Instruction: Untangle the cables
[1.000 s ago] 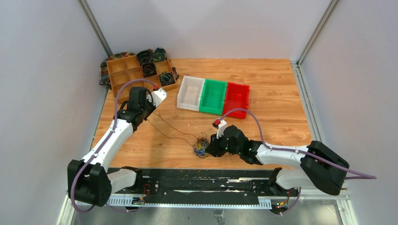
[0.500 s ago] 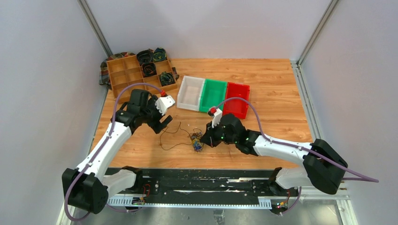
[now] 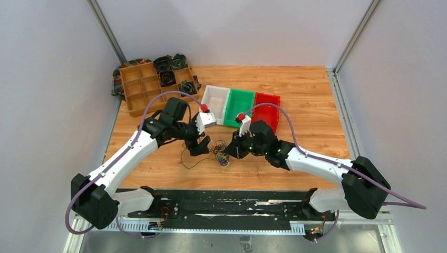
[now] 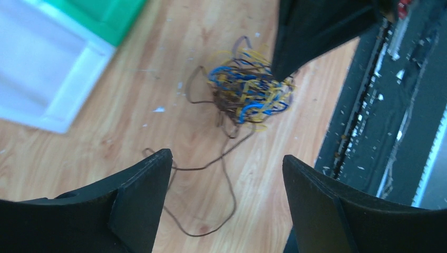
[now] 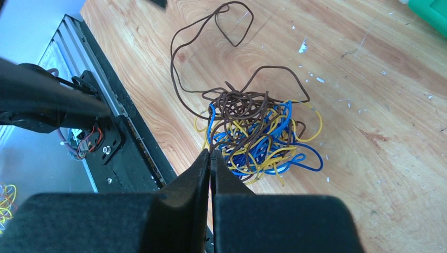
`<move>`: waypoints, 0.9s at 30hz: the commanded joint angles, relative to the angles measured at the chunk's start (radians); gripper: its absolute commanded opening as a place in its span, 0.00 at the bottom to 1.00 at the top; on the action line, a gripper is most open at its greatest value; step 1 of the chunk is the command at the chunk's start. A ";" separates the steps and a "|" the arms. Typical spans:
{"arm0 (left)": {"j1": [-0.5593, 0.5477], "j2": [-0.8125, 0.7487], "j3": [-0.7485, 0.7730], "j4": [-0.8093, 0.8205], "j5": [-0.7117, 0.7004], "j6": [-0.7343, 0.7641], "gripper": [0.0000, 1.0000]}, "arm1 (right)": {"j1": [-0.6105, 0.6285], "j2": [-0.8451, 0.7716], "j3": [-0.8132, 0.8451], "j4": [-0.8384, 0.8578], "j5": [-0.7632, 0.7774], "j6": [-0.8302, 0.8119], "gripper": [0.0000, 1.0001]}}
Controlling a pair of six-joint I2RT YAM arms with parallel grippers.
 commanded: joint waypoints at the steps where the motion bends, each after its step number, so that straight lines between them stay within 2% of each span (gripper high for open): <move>1: -0.083 0.076 0.014 -0.005 0.006 0.007 0.79 | -0.033 -0.012 -0.020 0.043 -0.053 0.035 0.01; 7: -0.115 0.201 0.017 0.115 -0.039 -0.021 0.72 | -0.035 0.047 -0.065 0.166 -0.121 0.085 0.01; 12: -0.120 0.266 -0.003 0.220 -0.065 -0.033 0.66 | -0.036 0.077 -0.082 0.203 -0.129 0.100 0.01; 23: -0.126 0.361 -0.048 0.265 -0.032 -0.014 0.60 | -0.071 0.070 -0.141 0.229 -0.116 0.107 0.01; 25: -0.127 0.366 -0.057 0.267 -0.026 -0.010 0.55 | -0.073 0.068 -0.151 0.230 -0.110 0.106 0.00; 27: -0.129 0.370 -0.067 0.273 -0.030 -0.009 0.47 | -0.075 0.069 -0.158 0.228 -0.102 0.101 0.01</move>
